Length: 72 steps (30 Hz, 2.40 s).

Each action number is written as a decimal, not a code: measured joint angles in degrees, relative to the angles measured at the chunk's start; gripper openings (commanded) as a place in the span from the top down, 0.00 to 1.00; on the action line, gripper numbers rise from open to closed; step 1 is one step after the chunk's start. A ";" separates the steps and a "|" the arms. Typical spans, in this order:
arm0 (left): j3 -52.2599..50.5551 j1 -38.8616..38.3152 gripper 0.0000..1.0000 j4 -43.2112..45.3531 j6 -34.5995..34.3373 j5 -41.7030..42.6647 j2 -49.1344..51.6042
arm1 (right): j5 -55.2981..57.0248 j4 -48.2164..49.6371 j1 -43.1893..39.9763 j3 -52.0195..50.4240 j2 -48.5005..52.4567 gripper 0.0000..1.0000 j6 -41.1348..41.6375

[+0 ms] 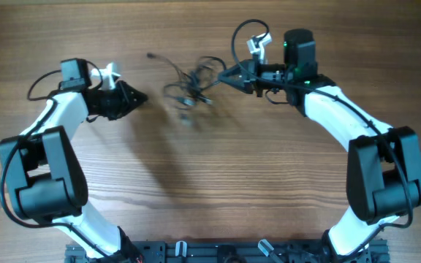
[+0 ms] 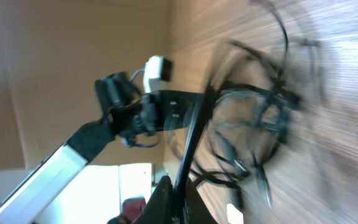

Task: Untangle cables

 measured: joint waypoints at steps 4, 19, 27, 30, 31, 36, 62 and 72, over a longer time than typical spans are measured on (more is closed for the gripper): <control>0.02 1.16 0.53 -0.20 -0.79 -2.93 0.00 | 2.05 -3.91 -1.29 -0.04 0.00 0.96 -2.47; 0.00 -12.00 0.13 7.56 -0.94 13.42 0.00 | 8.48 -10.29 3.67 -0.04 0.00 0.96 -7.96; 0.00 -21.49 0.85 9.94 -5.33 3.74 0.02 | 8.70 -10.27 6.14 -0.04 0.02 0.96 -9.01; 0.00 -22.49 0.96 10.14 -5.46 0.79 0.07 | 8.90 -10.29 6.16 -0.04 0.02 0.96 -9.03; 0.00 -22.51 0.96 10.08 -5.55 0.07 0.09 | 8.92 -10.29 6.12 -0.04 0.02 0.96 -9.03; 0.00 -19.28 0.96 7.45 -3.72 -1.33 0.13 | 8.28 -10.97 2.80 -0.04 0.00 0.96 -9.03; 0.02 -2.16 0.96 2.97 16.52 21.31 0.46 | 0.39 -15.47 -4.72 -0.04 0.02 0.28 -15.10; 0.02 -6.54 0.94 3.41 20.24 27.32 0.46 | -0.37 -10.34 -0.07 -0.04 0.02 0.72 -16.06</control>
